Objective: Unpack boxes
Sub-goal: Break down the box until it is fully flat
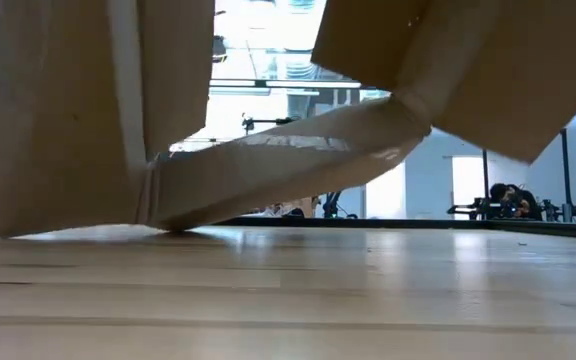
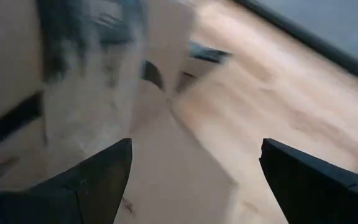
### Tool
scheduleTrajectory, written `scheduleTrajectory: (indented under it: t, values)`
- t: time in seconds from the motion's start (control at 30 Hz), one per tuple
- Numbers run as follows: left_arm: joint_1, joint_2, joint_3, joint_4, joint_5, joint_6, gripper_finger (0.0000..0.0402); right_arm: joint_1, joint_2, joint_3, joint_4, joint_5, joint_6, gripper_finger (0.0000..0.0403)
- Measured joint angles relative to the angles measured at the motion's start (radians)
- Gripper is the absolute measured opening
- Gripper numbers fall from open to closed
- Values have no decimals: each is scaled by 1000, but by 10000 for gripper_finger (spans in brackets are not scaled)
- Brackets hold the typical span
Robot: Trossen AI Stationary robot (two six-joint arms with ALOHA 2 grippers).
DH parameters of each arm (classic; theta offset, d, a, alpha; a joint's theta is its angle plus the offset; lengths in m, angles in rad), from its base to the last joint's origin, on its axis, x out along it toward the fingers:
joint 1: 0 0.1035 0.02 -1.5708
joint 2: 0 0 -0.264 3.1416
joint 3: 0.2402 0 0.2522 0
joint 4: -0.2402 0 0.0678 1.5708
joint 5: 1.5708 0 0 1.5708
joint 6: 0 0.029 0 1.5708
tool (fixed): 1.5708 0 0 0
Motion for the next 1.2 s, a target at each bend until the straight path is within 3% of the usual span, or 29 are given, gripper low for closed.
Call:
scheduleTrajectory:
  t: [0.17,0.43,0.73,1.0,1.2]
  values:
    - [63,0,5,84,-23,-14,0,1,70,-1,256,-59,-133,333]
    - [168,12,14,108,-54,0,0,1,212,-1,565,-117,-135,333]
    - [242,134,15,163,-27,101,0,-6,357,-2,861,-134,-147,333]
    - [259,229,15,204,76,153,0,9,384,-2,902,-126,-86,333]
    - [252,331,15,197,79,203,0,64,436,-3,912,0,36,333]
